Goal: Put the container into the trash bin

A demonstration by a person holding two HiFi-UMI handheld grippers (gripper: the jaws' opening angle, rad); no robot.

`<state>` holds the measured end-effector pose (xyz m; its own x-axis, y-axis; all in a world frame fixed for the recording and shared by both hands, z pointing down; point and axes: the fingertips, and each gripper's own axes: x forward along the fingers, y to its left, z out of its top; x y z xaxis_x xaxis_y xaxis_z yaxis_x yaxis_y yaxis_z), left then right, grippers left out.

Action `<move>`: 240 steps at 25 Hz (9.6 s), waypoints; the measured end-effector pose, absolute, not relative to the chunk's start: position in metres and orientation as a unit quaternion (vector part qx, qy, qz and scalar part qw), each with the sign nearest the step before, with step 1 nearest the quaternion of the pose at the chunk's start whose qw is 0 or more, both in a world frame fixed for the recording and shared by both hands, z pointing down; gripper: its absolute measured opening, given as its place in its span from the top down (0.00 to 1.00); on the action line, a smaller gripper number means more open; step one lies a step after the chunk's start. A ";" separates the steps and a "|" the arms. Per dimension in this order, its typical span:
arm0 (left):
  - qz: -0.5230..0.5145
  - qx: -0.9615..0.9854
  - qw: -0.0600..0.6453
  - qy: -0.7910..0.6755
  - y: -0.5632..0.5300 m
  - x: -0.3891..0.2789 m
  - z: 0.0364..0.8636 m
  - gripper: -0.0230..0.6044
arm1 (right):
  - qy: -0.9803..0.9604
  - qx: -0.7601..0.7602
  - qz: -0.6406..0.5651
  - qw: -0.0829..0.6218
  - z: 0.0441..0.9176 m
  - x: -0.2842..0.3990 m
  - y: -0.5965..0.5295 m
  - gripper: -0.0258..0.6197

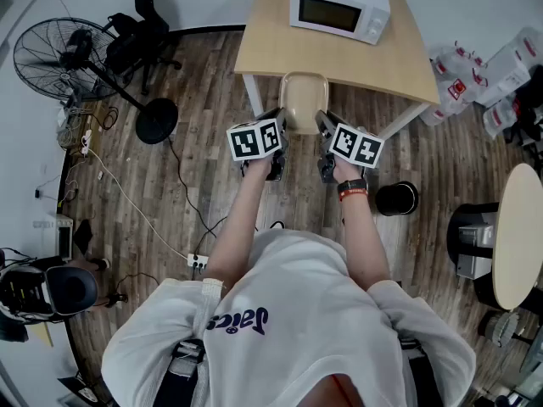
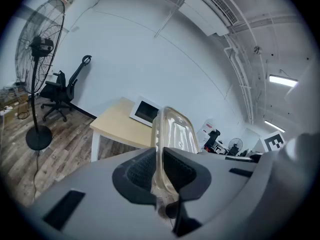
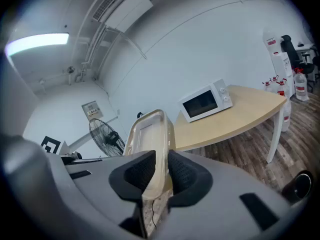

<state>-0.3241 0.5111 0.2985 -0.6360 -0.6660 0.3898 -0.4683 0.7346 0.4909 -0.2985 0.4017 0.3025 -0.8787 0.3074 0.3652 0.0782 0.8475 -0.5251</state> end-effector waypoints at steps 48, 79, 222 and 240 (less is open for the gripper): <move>-0.104 0.581 0.351 -0.727 0.363 -0.248 0.337 0.88 | -0.896 0.222 0.361 0.131 0.337 -0.159 0.297 0.80; -0.029 0.679 0.368 -0.634 0.101 -0.152 0.340 0.87 | -0.832 0.339 0.433 0.066 0.354 -0.056 0.051 0.80; 0.260 0.627 0.599 -0.424 -0.383 -0.092 1.111 0.86 | -0.580 0.454 0.646 0.199 1.117 0.016 -0.376 0.80; 0.226 0.586 0.668 -0.398 -0.378 -0.083 1.162 0.79 | -0.532 0.489 0.674 0.154 1.161 0.025 -0.363 0.75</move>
